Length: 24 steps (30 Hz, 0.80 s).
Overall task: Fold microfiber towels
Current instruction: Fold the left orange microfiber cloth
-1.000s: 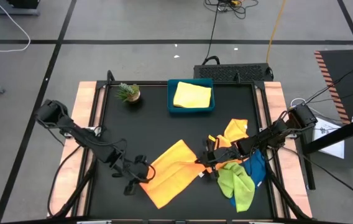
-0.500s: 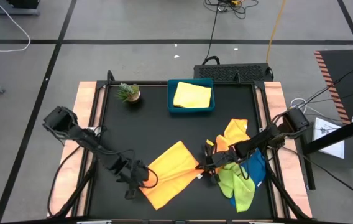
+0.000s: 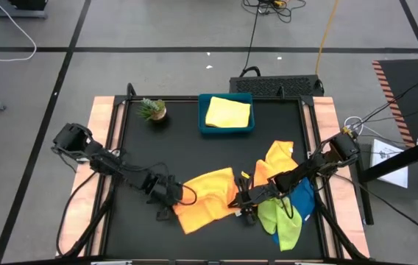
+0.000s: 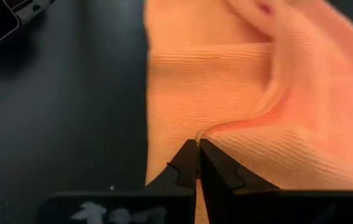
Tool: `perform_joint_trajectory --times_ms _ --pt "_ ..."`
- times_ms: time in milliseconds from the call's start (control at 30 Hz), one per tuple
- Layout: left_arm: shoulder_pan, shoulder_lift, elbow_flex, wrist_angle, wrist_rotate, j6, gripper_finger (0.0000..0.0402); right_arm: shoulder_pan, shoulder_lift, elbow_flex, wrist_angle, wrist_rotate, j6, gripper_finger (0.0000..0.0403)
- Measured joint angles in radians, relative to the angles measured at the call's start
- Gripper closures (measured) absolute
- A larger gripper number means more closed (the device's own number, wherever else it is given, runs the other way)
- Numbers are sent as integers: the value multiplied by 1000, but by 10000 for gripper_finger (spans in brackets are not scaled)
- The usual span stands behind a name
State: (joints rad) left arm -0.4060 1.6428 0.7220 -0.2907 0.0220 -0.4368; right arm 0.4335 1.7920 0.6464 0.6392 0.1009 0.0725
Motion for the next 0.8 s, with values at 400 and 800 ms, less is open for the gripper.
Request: perform_joint_trajectory --times_ms 400,800 --pt "175 -67 -6 -231 -233 238 401 0 0 0 -39 10 47 403" --pt "139 -363 -15 -309 -181 248 401 -10 -171 0 -94 161 -10 403"
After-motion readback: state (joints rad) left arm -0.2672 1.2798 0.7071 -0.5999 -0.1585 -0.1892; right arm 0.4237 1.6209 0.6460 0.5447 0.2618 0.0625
